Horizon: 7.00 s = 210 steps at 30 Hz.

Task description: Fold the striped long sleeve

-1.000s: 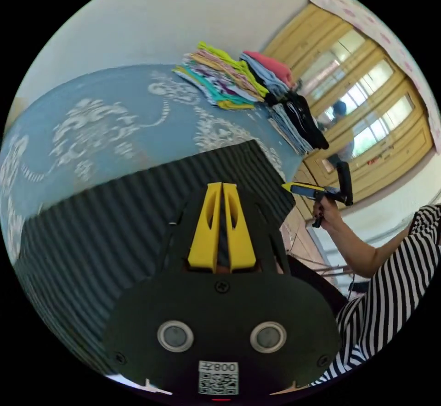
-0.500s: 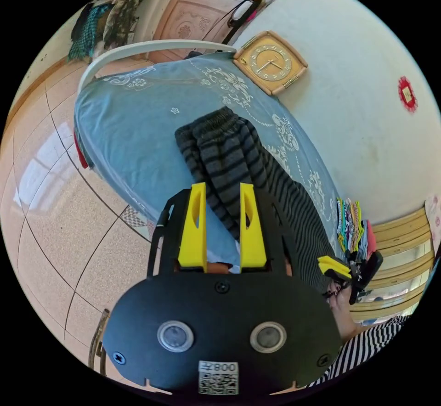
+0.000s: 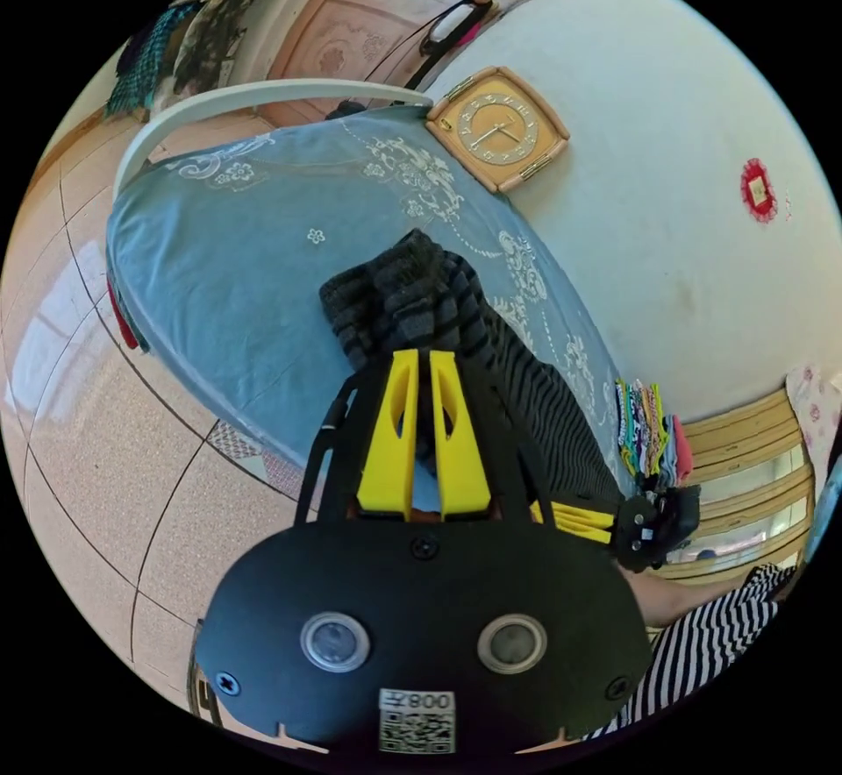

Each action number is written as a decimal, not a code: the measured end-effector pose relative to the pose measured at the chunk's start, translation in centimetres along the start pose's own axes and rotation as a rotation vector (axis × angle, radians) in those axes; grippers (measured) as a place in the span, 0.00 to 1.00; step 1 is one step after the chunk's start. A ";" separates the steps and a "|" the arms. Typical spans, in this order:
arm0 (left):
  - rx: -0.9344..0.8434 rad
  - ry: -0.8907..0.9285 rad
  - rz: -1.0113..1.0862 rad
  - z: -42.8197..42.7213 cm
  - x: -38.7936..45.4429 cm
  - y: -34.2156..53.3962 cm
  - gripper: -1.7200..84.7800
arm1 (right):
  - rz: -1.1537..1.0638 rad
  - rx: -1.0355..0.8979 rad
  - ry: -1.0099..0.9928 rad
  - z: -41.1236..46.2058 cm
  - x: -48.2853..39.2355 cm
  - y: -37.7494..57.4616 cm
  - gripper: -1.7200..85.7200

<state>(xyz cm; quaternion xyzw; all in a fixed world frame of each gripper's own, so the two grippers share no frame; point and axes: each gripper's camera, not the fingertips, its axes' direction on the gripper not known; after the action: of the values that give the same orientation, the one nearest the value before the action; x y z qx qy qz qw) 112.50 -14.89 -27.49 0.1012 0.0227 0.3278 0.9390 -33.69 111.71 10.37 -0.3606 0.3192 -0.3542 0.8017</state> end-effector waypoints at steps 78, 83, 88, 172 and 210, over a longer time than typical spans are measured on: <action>-0.328 0.075 0.901 12.4 26.5 0.6 0.03 | 0.718 0.192 -0.406 -2.0 45.9 12.3 0.03; -0.325 0.075 0.895 13.5 27.0 0.7 0.03 | 0.585 0.216 -0.381 -3.0 44.9 9.8 0.02; -0.312 0.053 0.915 14.7 28.1 0.5 0.03 | 0.571 0.042 -0.467 0.5 44.9 9.8 0.02; -1.093 0.305 1.485 68.2 75.1 30.6 0.07 | 1.757 1.021 -0.248 -12.5 -0.8 99.4 0.14; -0.976 0.669 1.545 52.9 79.3 21.7 0.05 | 1.193 1.099 -0.076 -26.3 -0.4 86.0 0.09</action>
<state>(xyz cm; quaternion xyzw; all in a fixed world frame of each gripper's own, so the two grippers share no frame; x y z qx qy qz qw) 167.23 41.63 30.57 -0.4104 0.0774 0.8389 0.3490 -25.08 144.87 -72.84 0.3036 0.2109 0.0391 0.9283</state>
